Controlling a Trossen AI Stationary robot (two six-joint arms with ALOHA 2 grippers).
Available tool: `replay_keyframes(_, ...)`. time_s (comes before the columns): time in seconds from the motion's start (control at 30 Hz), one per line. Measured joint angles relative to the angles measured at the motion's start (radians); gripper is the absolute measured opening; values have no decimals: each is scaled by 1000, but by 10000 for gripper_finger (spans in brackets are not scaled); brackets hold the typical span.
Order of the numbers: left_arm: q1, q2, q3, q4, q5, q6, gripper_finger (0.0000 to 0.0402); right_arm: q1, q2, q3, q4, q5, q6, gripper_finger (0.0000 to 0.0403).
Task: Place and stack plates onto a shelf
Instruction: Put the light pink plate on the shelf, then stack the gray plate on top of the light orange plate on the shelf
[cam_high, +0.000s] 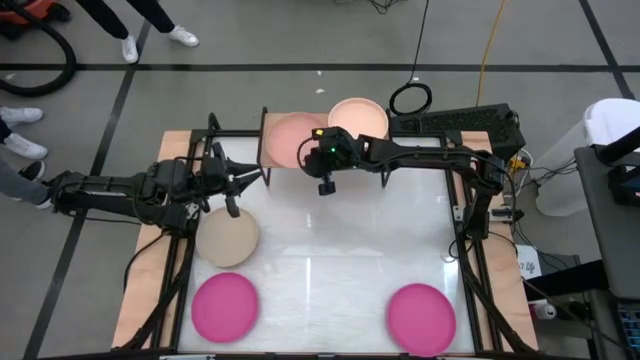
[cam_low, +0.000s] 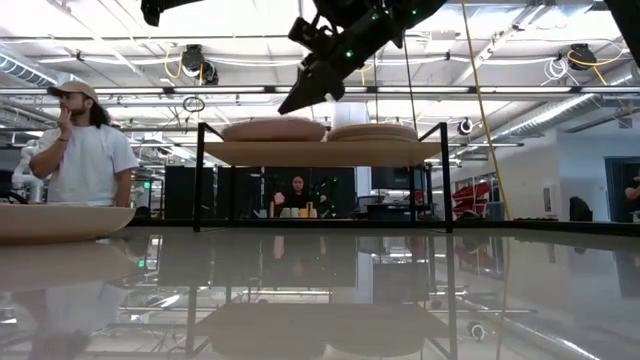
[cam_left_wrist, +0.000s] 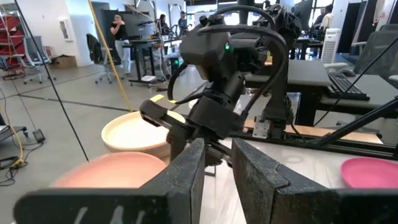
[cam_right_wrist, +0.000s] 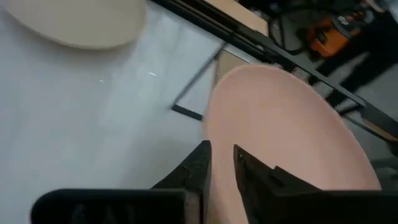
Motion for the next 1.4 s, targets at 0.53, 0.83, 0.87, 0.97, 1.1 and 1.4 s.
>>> replay_keyframes(0.53, -6, 1, 0, -110, 1, -109, 88, 93, -138, -15, -11, 28, 13, 68)
replay_keyframes(0.83, -76, 180, 133, -517, -42, -319, 88, 227, -377, -18, -147, 29, 131, 68)
replay_keyframes(0.87, -81, 218, 155, -591, -42, -326, 88, 242, -398, -27, -145, 29, 135, 68)
replay_keyframes(0.97, -93, 329, 209, -783, -14, -339, 88, 289, -453, -67, -131, 32, 133, 68)
replay_keyframes(1.1, -100, 476, 218, -921, 153, -378, 88, 339, -516, -146, -79, 67, 131, 68)
replay_keyframes(1.4, -151, 699, 219, -963, 201, -906, 88, 400, -599, -322, 4, 236, 116, 68)
